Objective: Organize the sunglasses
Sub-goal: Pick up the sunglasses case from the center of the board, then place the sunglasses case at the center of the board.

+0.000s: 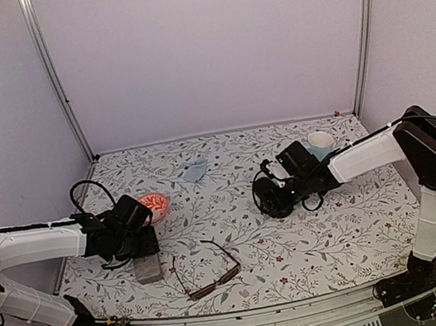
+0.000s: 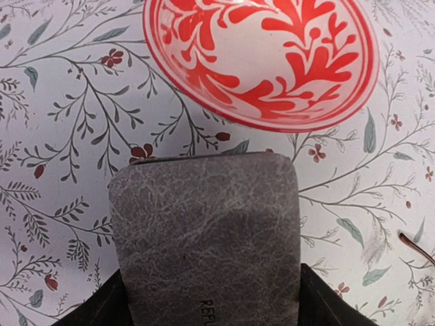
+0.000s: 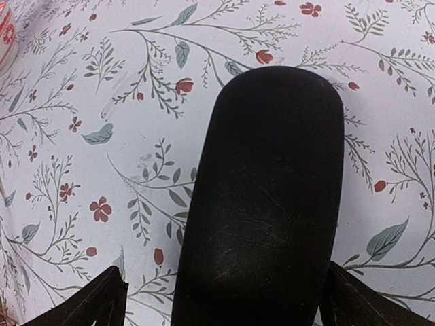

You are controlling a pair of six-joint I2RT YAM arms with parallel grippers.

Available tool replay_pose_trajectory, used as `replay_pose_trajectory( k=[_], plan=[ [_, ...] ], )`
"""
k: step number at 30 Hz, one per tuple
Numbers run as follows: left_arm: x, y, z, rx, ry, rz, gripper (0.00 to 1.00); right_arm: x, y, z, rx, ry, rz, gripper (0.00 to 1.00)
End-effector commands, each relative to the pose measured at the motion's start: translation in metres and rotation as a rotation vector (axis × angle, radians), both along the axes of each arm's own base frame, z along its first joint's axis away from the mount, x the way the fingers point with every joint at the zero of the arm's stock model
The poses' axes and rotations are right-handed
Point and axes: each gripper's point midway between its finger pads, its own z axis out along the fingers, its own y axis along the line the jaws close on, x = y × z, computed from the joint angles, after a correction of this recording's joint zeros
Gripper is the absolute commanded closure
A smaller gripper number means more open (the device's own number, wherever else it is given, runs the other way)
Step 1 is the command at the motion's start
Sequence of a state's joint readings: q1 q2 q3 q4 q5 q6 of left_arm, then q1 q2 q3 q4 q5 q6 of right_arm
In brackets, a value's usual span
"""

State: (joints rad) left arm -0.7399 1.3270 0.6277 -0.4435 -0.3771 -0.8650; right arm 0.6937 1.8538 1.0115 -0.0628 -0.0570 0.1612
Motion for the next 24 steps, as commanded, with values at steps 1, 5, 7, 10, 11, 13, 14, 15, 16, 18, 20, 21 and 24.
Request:
replay_pose_trajectory(
  k=[1, 5, 7, 10, 11, 13, 14, 15, 16, 18, 20, 21, 24],
  plan=[
    [0.007, -0.007, 0.031, 0.005, -0.054, -0.065, 0.63, -0.001, 0.006, 0.027, 0.028, -0.019, 0.015, 0.01],
    [0.011, -0.021, 0.061, -0.058, -0.104, -0.132, 0.7, -0.002, 0.004, 0.038, 0.032, -0.028, 0.01, 0.01],
    [0.013, -0.033, 0.08, -0.106, -0.135, -0.184, 0.72, -0.002, 0.004, 0.047, 0.04, -0.038, 0.009, 0.01],
    [0.022, -0.05, 0.113, -0.157, -0.194, -0.24, 0.74, -0.002, 0.003, 0.064, 0.059, -0.064, 0.009, 0.01],
    [0.026, -0.056, 0.122, -0.17, -0.212, -0.258, 0.74, -0.002, 0.004, 0.071, 0.068, -0.077, 0.008, 0.01],
    [0.036, -0.071, 0.136, -0.191, -0.25, -0.295, 0.75, -0.001, 0.004, 0.085, 0.089, -0.101, 0.008, 0.01],
    [0.043, -0.079, 0.137, -0.187, -0.258, -0.316, 0.75, -0.001, 0.004, 0.09, 0.096, -0.109, 0.006, 0.01],
    [0.051, -0.088, 0.14, -0.194, -0.274, -0.333, 0.75, 0.0, 0.004, 0.094, 0.102, -0.117, 0.007, 0.01],
    [0.059, -0.098, 0.142, -0.198, -0.285, -0.351, 0.75, 0.0, 0.004, 0.097, 0.104, -0.118, 0.005, 0.01],
    [0.076, -0.117, 0.14, -0.195, -0.296, -0.382, 0.75, -0.001, 0.004, 0.101, 0.11, -0.116, 0.001, 0.01],
    [0.092, -0.14, 0.135, -0.204, -0.295, -0.421, 0.75, -0.005, 0.004, 0.104, 0.129, -0.105, 0.001, 0.01],
    [0.099, -0.153, 0.131, -0.215, -0.292, -0.445, 0.75, -0.006, 0.004, 0.104, 0.136, -0.1, -0.002, 0.01],
    [0.119, -0.191, 0.113, -0.239, -0.269, -0.505, 0.75, -0.011, 0.002, 0.101, 0.152, -0.085, -0.013, 0.01]
  ],
)
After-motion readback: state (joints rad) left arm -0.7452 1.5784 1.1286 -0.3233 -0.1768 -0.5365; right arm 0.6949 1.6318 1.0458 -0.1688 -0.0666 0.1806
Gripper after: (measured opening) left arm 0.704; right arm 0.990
